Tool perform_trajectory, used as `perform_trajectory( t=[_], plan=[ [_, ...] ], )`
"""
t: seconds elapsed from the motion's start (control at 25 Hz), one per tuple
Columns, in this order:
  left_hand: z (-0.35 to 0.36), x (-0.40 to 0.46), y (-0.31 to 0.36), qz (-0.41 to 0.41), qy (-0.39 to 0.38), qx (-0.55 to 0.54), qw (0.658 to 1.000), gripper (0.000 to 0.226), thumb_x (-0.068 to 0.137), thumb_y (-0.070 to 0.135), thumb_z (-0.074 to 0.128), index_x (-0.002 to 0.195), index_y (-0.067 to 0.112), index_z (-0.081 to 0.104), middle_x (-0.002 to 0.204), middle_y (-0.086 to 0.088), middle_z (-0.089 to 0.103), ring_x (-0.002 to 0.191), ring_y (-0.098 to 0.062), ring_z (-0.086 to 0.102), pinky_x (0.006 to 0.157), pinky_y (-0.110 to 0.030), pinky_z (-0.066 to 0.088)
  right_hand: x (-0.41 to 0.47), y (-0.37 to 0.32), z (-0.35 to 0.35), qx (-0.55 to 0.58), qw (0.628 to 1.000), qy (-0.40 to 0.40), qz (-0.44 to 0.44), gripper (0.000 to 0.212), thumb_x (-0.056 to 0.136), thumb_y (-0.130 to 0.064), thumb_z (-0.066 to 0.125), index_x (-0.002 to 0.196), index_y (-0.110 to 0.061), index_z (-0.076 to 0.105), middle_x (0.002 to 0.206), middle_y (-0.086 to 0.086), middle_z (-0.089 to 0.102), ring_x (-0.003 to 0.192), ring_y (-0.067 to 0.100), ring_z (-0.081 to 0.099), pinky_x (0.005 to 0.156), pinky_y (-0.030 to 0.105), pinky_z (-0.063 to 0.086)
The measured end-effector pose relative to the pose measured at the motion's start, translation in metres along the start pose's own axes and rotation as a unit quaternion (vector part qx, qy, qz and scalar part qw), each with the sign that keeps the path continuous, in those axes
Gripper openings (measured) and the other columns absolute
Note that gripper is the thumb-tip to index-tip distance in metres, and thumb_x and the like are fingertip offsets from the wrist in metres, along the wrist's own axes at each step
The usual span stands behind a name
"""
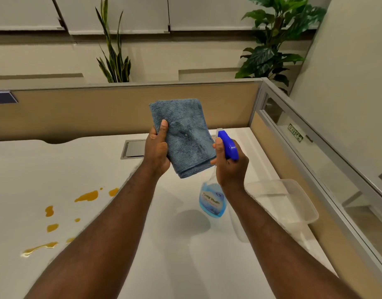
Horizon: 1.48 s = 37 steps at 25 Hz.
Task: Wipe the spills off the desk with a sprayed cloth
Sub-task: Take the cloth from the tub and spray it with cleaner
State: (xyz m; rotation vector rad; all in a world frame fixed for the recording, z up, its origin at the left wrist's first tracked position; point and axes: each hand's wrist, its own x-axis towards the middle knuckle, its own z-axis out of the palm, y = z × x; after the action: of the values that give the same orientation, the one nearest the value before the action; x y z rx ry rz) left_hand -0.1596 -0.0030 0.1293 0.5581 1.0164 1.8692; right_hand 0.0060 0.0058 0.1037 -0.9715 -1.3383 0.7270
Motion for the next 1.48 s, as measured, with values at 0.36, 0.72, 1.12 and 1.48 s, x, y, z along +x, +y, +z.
perform_trajectory(
  t=[0.36, 0.72, 1.12, 1.48],
  plan=[
    [-0.028, -0.003, -0.021, -0.032, 0.022, 0.031, 0.999, 0.025, 0.096, 0.035, 0.054, 0.118, 0.022, 0.059, 0.119, -0.005, 0.069, 0.108, -0.026, 0.066, 0.091, -0.055, 0.052, -0.038, 0.035, 0.01, -0.055, 0.994, 0.082, 0.041, 0.03, 0.089, -0.039, 0.062, 0.096, -0.01, 0.065, 0.073, 0.0, 0.062, 0.062, 0.019, 0.053, 0.063, 0.038, 0.055],
    [-0.047, -0.008, -0.02, -0.036, 0.006, 0.027, 0.999, 0.024, 0.097, 0.033, 0.052, 0.117, 0.022, 0.06, 0.114, -0.003, 0.071, 0.103, -0.022, 0.069, 0.085, -0.05, 0.056, -0.053, 0.029, 0.024, -0.074, 0.991, 0.097, 0.06, 0.049, 0.083, -0.048, 0.063, 0.111, -0.008, 0.062, 0.087, 0.003, 0.068, 0.07, 0.017, 0.054, 0.07, 0.028, 0.053],
    [-0.064, -0.036, -0.026, -0.054, 0.007, 0.018, 0.998, 0.022, 0.096, 0.031, 0.054, 0.113, 0.019, 0.062, 0.11, -0.006, 0.072, 0.102, -0.026, 0.069, 0.082, -0.047, 0.058, -0.077, 0.023, -0.003, -0.098, 0.995, -0.008, 0.012, 0.086, 0.072, -0.049, 0.076, 0.139, -0.014, 0.035, 0.143, 0.006, 0.045, 0.129, 0.016, 0.045, 0.103, 0.034, 0.047],
    [-0.103, -0.12, 0.008, -0.015, 0.033, 0.033, 0.999, 0.034, 0.098, 0.032, 0.05, 0.126, 0.013, 0.057, 0.121, -0.01, 0.068, 0.11, -0.028, 0.066, 0.086, -0.046, 0.056, -0.108, -0.045, -0.018, -0.079, 0.963, -0.084, -0.245, 0.03, 0.086, -0.017, 0.066, 0.11, -0.002, 0.058, 0.116, 0.011, 0.061, 0.113, 0.015, 0.053, 0.101, 0.026, 0.043]
  ],
)
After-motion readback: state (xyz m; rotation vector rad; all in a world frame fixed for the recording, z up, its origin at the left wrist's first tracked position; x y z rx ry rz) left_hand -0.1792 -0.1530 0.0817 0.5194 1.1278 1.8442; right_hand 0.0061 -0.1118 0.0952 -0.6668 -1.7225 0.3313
